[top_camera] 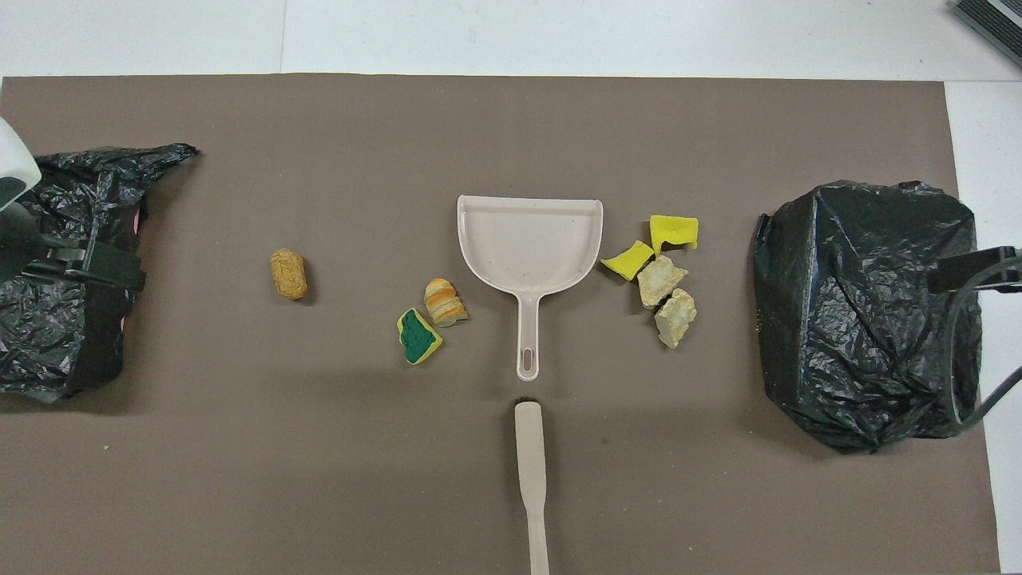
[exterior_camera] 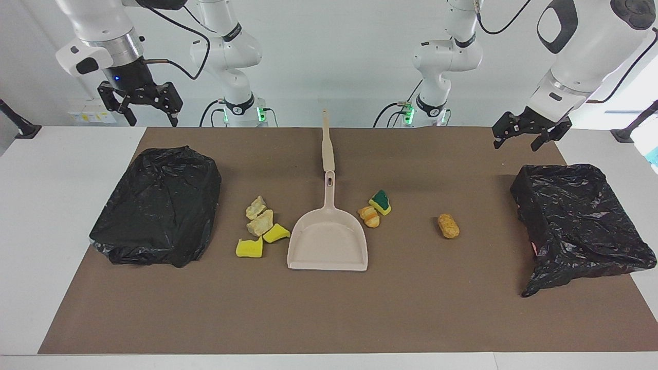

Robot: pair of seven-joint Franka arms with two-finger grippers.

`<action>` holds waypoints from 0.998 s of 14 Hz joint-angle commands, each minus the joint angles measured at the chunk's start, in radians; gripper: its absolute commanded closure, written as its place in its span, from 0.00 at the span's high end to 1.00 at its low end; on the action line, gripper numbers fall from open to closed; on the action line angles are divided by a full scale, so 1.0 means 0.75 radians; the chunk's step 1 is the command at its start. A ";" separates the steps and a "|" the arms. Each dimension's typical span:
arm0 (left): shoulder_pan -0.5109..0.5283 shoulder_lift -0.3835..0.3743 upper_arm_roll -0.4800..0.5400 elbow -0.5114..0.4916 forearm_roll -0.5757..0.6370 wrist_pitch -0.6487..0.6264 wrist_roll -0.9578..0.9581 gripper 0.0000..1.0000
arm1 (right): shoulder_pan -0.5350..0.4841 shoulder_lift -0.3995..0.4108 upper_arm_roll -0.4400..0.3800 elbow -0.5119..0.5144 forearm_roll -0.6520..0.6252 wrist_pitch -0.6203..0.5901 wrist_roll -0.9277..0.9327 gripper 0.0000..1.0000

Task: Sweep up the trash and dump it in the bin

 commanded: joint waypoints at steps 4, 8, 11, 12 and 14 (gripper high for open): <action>0.013 -0.026 -0.008 -0.028 0.012 -0.003 -0.010 1.00 | -0.015 0.002 0.007 0.009 0.007 0.003 -0.039 1.00; 0.013 -0.028 -0.008 -0.026 0.010 -0.050 -0.008 1.00 | -0.021 0.002 0.005 0.011 0.007 -0.009 -0.041 1.00; 0.010 -0.040 -0.010 -0.040 0.006 -0.056 -0.006 1.00 | -0.023 0.000 -0.008 0.011 0.007 -0.025 -0.044 1.00; 0.010 -0.046 -0.008 -0.046 0.000 -0.056 -0.004 1.00 | -0.023 0.000 -0.008 0.011 0.007 -0.025 -0.044 1.00; 0.010 -0.053 -0.008 -0.062 -0.002 -0.054 -0.004 1.00 | -0.023 0.002 -0.006 0.011 0.007 -0.021 -0.039 1.00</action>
